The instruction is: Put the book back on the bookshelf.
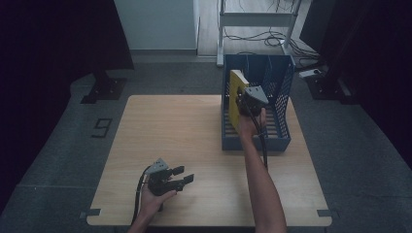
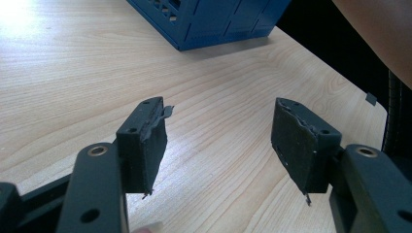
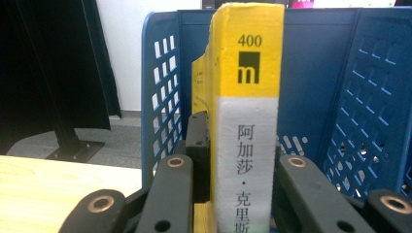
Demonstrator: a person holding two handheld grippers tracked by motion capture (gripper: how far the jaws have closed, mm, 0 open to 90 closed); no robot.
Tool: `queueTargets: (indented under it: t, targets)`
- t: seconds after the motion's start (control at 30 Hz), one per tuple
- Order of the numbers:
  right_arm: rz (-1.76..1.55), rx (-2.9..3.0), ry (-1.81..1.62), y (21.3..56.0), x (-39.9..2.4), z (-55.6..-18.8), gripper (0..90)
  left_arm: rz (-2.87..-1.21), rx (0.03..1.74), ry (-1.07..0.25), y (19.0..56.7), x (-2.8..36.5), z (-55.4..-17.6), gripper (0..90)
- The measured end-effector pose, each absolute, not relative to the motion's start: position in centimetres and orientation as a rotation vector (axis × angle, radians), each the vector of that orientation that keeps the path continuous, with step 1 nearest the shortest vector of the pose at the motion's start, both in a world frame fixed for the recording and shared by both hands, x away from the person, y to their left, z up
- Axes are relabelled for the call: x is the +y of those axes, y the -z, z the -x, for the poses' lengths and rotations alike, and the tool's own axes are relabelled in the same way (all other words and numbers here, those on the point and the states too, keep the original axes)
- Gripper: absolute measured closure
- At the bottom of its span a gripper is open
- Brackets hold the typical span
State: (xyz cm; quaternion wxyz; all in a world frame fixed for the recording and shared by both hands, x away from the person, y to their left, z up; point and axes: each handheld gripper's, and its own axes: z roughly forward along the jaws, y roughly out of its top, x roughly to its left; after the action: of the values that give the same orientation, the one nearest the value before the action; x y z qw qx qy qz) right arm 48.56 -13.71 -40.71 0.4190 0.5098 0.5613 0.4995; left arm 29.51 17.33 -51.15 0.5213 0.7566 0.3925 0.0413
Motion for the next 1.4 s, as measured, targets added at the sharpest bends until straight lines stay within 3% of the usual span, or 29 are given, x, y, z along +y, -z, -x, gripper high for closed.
queueTargets:
  t: [0.57,1.4]
  targets:
    - [-1.277,1.424,-1.253,42.3,-13.1,-49.4,74.9,-1.818,0.95,-0.094,51.5,17.3,-29.6,37.7]
    - [-1.251,1.521,-1.227,42.6,-13.5,-46.5,72.6,-1.843,0.939,-0.093,51.8,16.4,-29.3,38.1]
